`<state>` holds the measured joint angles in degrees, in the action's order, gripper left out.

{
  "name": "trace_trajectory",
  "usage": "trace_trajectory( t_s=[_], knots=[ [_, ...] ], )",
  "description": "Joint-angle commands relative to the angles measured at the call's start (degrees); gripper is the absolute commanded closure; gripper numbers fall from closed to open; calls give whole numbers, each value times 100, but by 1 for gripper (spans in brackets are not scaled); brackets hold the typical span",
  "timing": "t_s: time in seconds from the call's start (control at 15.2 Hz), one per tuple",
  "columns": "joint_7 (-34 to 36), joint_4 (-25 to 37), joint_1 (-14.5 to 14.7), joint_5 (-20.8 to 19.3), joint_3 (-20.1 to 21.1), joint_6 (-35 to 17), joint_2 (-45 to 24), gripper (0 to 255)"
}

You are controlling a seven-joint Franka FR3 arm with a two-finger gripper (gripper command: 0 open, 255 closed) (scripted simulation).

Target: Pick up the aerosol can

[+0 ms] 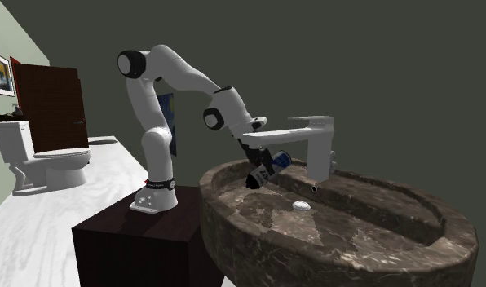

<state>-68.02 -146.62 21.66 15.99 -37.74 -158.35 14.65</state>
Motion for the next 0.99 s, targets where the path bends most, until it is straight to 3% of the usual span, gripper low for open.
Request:
trace_trajectory(
  t_s=[0.0,0.53,0.92],
  knots=[
    [167,40,-129,-188,112,135,108,255],
    [706,312,-521,-743,490,769,507,255],
    [902,491,-648,-922,634,1102,674,255]
  ],
)
